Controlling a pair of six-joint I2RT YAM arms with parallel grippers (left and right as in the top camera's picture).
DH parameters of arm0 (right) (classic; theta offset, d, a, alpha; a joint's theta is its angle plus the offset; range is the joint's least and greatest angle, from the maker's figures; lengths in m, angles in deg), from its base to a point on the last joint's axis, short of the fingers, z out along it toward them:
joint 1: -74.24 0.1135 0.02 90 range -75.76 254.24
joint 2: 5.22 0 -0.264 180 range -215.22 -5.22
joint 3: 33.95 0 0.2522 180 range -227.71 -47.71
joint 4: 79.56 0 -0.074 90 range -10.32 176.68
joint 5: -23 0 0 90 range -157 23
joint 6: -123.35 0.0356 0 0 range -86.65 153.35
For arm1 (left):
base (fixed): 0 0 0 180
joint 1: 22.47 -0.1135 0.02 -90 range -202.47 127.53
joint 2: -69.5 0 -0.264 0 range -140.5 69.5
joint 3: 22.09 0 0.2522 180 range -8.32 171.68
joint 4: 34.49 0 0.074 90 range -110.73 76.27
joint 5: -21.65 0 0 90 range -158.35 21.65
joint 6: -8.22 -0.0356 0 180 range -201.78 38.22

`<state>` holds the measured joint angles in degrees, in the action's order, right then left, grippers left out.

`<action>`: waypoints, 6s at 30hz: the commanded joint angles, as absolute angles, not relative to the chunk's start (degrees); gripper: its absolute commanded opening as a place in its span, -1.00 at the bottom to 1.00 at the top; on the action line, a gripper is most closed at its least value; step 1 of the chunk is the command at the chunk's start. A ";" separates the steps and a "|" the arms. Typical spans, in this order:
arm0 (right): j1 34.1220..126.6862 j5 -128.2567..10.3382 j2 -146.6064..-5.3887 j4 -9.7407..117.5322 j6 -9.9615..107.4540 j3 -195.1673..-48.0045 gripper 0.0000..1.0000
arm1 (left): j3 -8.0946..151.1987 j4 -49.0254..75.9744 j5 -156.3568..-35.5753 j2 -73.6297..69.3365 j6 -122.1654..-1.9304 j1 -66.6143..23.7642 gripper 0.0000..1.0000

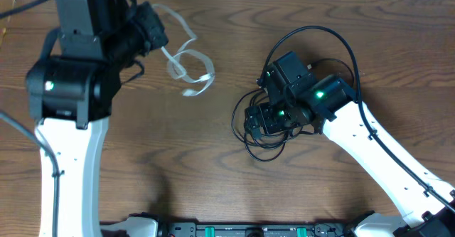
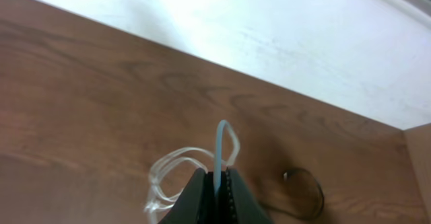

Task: Untangle cables
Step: 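Carry the white cable with the left gripper to the far left corner, then release the white cable at the far left and lift the left gripper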

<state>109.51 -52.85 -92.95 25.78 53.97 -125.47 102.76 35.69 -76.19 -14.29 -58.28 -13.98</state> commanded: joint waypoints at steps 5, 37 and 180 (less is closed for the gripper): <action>109.20 -52.50 -92.58 25.82 54.76 -125.25 0.99 | 107.53 25.51 -72.82 -21.35 -60.27 -15.58 -0.83; 109.20 -52.50 -92.58 25.82 54.76 -125.25 0.98 | 107.09 -2.38 -86.76 -42.35 -68.05 -25.65 -0.85; 109.27 -52.50 -92.58 25.82 54.76 -125.25 0.99 | 107.31 14.60 -88.93 -53.74 -74.25 -43.27 0.93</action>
